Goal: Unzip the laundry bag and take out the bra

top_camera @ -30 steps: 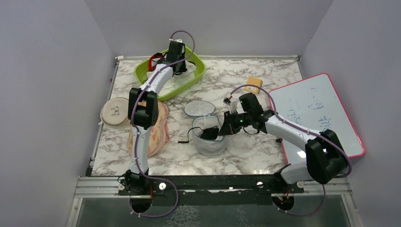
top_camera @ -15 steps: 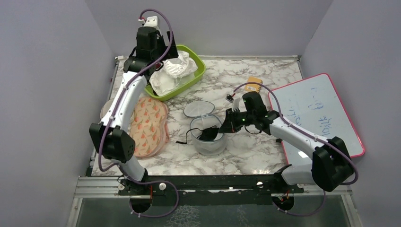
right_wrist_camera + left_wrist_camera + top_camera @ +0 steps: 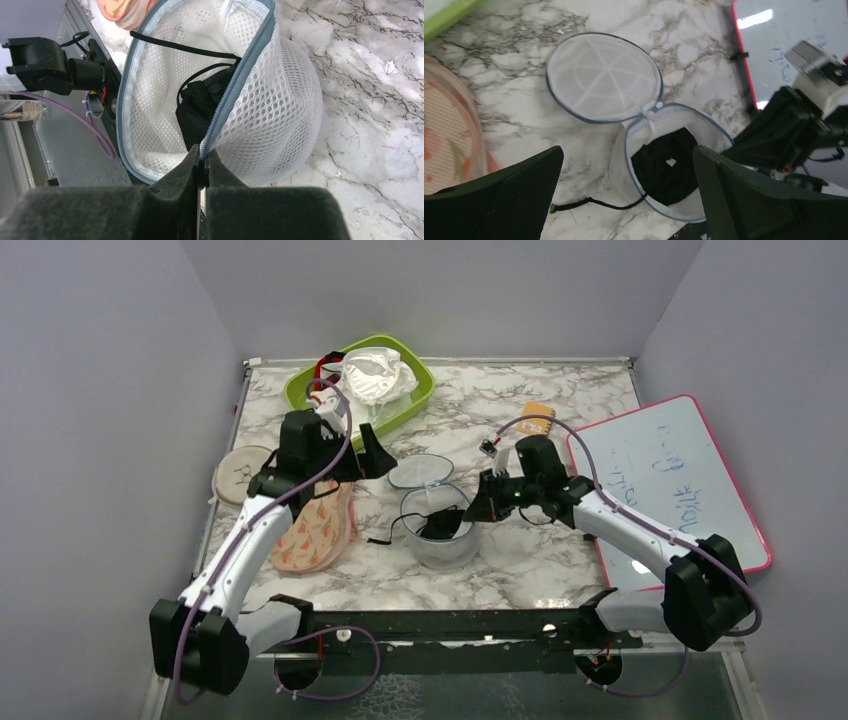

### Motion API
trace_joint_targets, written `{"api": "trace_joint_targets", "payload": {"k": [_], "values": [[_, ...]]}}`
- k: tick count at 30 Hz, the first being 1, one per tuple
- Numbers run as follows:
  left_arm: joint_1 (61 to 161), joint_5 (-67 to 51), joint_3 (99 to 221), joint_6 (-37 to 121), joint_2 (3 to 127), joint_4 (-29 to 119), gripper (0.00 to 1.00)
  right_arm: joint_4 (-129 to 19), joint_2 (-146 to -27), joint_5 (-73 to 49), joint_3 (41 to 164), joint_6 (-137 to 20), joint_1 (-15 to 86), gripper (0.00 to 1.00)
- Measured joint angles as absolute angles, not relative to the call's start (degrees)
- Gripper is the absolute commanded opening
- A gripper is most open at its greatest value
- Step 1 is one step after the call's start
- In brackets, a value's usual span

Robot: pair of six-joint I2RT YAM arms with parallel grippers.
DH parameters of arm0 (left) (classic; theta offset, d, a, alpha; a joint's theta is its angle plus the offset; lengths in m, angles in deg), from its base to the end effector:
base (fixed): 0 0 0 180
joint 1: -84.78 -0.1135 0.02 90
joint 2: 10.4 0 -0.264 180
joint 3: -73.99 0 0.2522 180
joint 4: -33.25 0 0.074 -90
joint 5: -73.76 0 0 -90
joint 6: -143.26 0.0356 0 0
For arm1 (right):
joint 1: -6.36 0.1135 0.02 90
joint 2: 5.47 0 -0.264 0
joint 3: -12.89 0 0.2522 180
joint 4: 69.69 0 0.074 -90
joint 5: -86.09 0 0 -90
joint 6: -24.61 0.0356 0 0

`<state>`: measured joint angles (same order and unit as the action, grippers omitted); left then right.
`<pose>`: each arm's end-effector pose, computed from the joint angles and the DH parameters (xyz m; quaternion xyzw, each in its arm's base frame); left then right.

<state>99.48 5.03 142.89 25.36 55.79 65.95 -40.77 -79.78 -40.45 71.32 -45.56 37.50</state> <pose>0.2464 -0.0780 0.3134 -0.0061 0.8561 -0.3274 0.3999 0.2150 0.1547 0.2264 -0.2063 0.8605 0.4183 0.2049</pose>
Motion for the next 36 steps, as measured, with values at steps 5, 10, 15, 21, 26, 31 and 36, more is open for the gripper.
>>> {"api": "trace_joint_targets", "payload": {"k": [5,10,15,21,26,31,36], "values": [[100.92,11.26,136.7,23.65,43.31,66.37,0.84,-42.15,-78.09,-40.45,70.34,-45.64,37.5,0.01],[104.18,13.19,136.83,22.97,37.74,65.43,0.64,-44.11,-75.43,-40.69,68.63,-45.75,37.5,0.01],[114.87,9.93,136.92,23.06,42.88,65.6,0.47,-46.93,-74.75,-41.52,68.63,-45.75,37.5,0.01],[129.23,0.95,137.16,23.52,51.62,67.37,0.36,-48.27,-74.4,-41.74,68.63,-45.69,37.5,0.01],[136.0,-6.35,140.42,23.48,57.96,68.95,0.37,-48.57,-74.4,-41.98,68.63,-45.47,37.5,0.01],[138.36,-10.22,140.48,21.47,63.7,65.65,0.35,-48.66,-74.4,-41.98,68.63,-45.49,37.5,0.01],[138.43,-10.57,134.58,16.15,65.34,57.71,0.29,-48.22,-74.4,-41.95,68.63,-45.73,37.5,0.01]]}}
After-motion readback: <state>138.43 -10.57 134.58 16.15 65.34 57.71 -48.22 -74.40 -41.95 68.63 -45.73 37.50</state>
